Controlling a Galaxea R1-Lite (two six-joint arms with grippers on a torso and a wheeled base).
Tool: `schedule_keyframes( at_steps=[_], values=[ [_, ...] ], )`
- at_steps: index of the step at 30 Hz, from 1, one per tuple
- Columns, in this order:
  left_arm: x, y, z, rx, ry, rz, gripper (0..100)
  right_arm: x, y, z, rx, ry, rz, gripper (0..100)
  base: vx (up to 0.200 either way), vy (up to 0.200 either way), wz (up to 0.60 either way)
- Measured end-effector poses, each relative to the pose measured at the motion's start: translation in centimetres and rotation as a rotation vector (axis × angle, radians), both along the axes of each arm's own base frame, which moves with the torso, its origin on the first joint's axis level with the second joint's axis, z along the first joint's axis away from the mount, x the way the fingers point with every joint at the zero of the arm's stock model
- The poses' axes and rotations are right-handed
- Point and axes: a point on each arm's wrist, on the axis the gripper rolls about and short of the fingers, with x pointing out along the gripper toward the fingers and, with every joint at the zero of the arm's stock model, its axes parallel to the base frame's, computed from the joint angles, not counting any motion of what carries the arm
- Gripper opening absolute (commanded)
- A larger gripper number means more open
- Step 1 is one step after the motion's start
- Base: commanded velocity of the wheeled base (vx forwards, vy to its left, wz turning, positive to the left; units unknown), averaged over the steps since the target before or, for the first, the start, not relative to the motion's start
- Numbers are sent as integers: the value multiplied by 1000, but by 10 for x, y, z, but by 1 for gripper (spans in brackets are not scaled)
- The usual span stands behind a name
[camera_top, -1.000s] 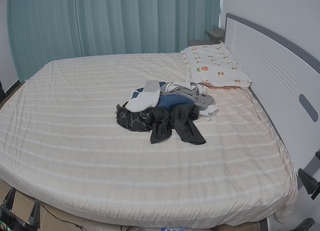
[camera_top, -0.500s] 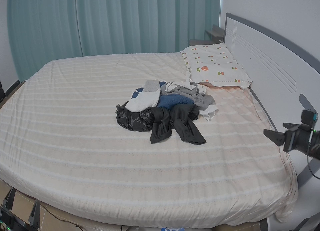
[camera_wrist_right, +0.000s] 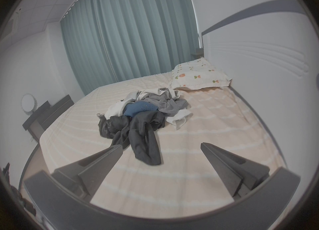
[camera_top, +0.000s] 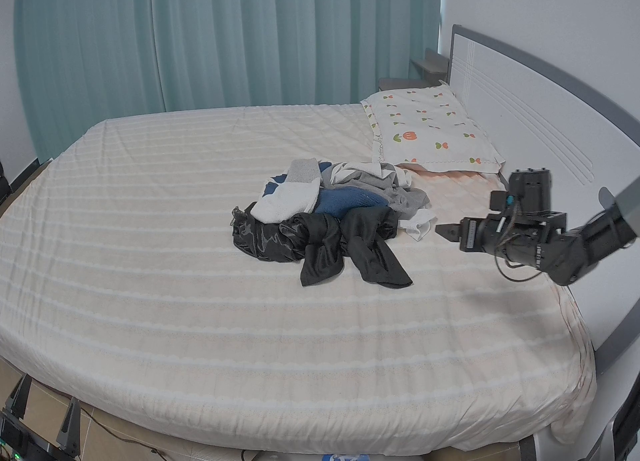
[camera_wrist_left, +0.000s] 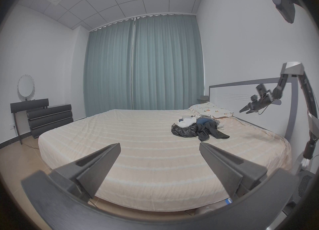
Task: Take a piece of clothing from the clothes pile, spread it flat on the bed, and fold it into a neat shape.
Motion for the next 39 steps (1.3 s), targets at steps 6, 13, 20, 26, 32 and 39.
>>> schedule_keyframes(
  at_steps=[6, 13, 20, 26, 32, 39],
  values=[
    [0, 0, 0, 1, 0, 0, 100, 61, 26, -39, 49, 24, -24, 100, 0, 0, 0],
    [0, 0, 0, 0, 0, 0, 100, 99, 48, -90, 77, 102, -45, 100, 0, 0, 0],
    [0, 0, 0, 0, 1, 0, 100, 110, 54, -118, 97, 146, -60, 100, 0, 0, 0],
    [0, 0, 0, 0, 1, 0, 100, 114, 67, -133, 121, 160, -52, 100, 0, 0, 0],
    [0, 0, 0, 0, 1, 0, 100, 111, 86, -141, 148, 172, -26, 100, 0, 0, 0],
    [0, 0, 0, -3, 0, 0, 100, 112, 103, -150, 134, 167, 8, 0, 0, 0, 0]
  ],
)
